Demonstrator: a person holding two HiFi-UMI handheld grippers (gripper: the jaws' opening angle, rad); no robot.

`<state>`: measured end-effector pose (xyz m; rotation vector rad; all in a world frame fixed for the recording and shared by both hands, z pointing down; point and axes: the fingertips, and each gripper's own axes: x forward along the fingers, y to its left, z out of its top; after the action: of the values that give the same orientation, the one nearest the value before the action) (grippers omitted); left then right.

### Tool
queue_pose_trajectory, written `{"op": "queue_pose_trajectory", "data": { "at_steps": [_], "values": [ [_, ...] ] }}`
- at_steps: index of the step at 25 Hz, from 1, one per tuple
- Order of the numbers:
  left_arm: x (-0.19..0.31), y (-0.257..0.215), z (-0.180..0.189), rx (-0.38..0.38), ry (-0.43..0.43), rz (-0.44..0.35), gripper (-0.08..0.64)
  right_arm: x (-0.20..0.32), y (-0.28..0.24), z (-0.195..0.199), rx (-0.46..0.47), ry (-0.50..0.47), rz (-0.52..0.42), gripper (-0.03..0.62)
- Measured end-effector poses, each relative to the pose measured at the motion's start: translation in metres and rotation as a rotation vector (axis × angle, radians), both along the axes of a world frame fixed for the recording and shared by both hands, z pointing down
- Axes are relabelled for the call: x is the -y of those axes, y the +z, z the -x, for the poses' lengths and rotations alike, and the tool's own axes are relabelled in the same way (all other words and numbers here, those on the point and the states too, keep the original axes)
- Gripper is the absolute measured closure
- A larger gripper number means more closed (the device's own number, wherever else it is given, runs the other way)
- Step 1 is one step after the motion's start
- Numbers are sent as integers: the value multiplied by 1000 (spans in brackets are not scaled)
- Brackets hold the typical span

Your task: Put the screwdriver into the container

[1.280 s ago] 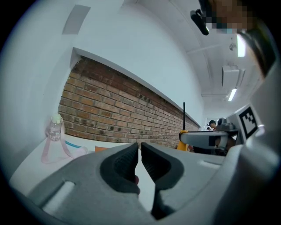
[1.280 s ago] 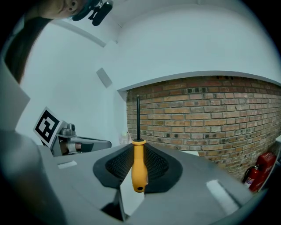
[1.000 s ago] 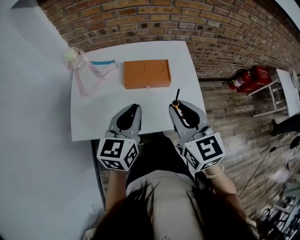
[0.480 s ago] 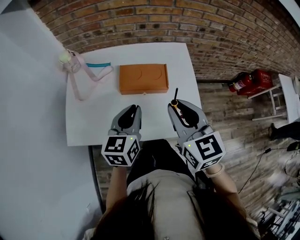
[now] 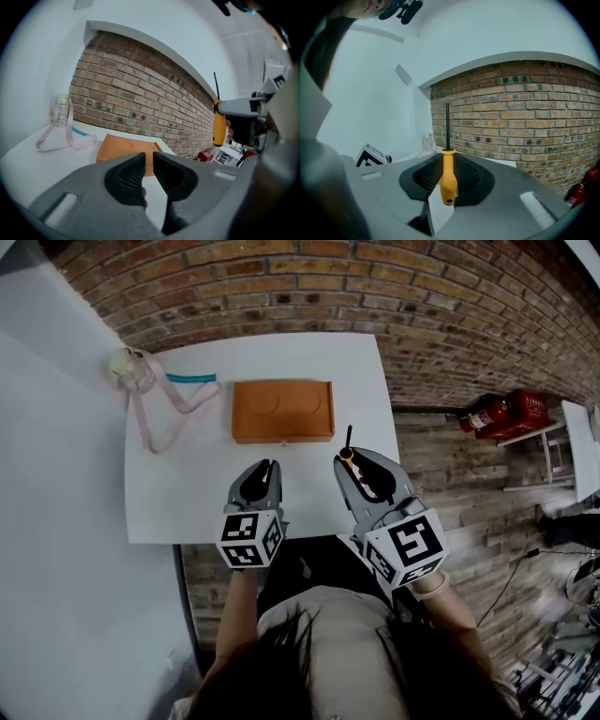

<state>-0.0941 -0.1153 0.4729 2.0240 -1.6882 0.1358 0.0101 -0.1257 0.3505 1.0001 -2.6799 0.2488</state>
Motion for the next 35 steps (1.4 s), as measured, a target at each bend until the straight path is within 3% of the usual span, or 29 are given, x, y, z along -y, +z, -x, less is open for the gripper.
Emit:
{"op": "queue_pose_trajectory", "data": {
  "at_steps": [21, 35],
  "values": [
    [45, 94, -6, 26, -38, 140, 448, 43, 14, 3, -48, -29, 20, 520],
    [68, 123, -6, 47, -57, 160, 448, 59, 27, -11, -92, 17, 46, 520]
  ]
}}
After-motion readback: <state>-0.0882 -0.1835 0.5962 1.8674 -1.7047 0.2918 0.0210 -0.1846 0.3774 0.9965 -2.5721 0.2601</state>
